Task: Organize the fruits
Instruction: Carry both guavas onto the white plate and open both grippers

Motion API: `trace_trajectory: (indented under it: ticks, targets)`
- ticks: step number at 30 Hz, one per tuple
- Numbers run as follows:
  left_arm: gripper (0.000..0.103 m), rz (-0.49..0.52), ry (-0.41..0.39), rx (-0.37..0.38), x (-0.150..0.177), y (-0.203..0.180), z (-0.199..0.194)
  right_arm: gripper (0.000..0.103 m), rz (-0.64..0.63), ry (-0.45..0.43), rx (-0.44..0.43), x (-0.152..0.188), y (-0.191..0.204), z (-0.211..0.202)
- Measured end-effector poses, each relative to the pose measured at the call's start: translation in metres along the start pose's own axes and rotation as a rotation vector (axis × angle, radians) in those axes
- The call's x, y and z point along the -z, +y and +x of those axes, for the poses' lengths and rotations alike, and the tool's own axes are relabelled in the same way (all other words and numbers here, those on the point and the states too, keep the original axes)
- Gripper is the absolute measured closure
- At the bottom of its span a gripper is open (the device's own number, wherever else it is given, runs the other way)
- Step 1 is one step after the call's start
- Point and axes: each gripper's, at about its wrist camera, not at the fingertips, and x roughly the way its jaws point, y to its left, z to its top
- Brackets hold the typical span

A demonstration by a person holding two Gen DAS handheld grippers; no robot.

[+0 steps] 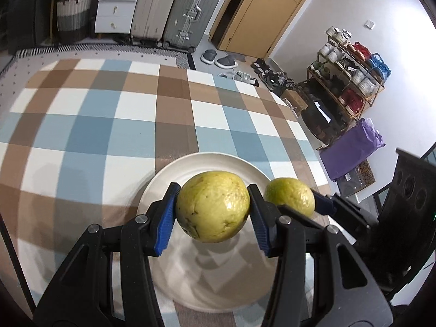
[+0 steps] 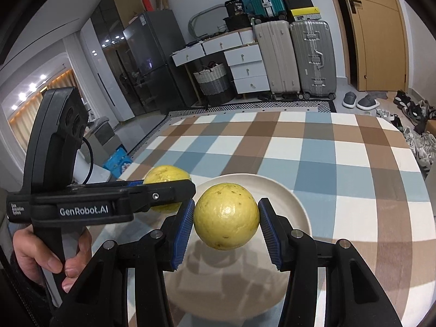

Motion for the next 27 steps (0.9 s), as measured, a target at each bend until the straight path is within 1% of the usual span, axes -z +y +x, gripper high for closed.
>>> trace_trajectory:
  ticks: [1, 3, 4, 5, 11, 12, 13, 17, 20, 22, 24, 25, 27]
  targets:
    - [0.056, -0.024, 0.011, 0.022, -0.005, 0.005, 0.009, 0.054, -0.001, 0.006, 0.008, 0.000, -0.004, 0.006]
    - [0.056, -0.053, 0.033, 0.026, -0.009, 0.010, 0.022, 0.054, -0.001, 0.015, 0.016, 0.002, -0.010, 0.013]
    - [0.056, -0.066, 0.042, 0.041, -0.012, 0.013, 0.029, 0.054, 0.002, 0.026, 0.021, 0.003, -0.014, 0.018]
    - [0.056, -0.067, 0.051, 0.048, -0.014, 0.013, 0.034, 0.054, 0.005, 0.030, 0.023, 0.003, -0.016, 0.021]
    - [0.056, -0.059, 0.094, 0.024, -0.017, 0.013, 0.061, 0.054, -0.003, 0.045, 0.035, 0.007, -0.025, 0.035]
    - [0.056, -0.054, 0.106, 0.038, -0.016, 0.013, 0.063, 0.054, -0.004, 0.047, 0.036, 0.007, -0.026, 0.037]
    - [0.056, -0.054, 0.110, 0.034, -0.017, 0.013, 0.067, 0.054, -0.003, 0.050, 0.035, 0.007, -0.027, 0.039]
    - [0.056, -0.048, 0.116, 0.027, -0.017, 0.012, 0.075, 0.054, -0.008, 0.057, 0.033, 0.007, -0.027, 0.047]
    - [0.056, -0.082, 0.116, 0.050, -0.019, 0.016, 0.077, 0.054, -0.005, 0.038, 0.029, 0.007, -0.025, 0.050]
    - [0.055, -0.105, 0.112, 0.077, -0.021, 0.019, 0.076, 0.054, 0.004, 0.042, 0.027, 0.006, -0.024, 0.052]
    - [0.055, -0.100, 0.111, 0.089, -0.021, 0.018, 0.072, 0.052, 0.003, 0.031, 0.037, 0.005, -0.024, 0.052]
    - [0.055, -0.094, 0.112, 0.095, -0.022, 0.016, 0.071, 0.051, 0.002, 0.026, 0.025, 0.004, -0.024, 0.050]
    - [0.055, -0.085, 0.103, 0.090, -0.022, 0.014, 0.065, 0.049, 0.003, 0.013, 0.026, 0.003, -0.023, 0.046]
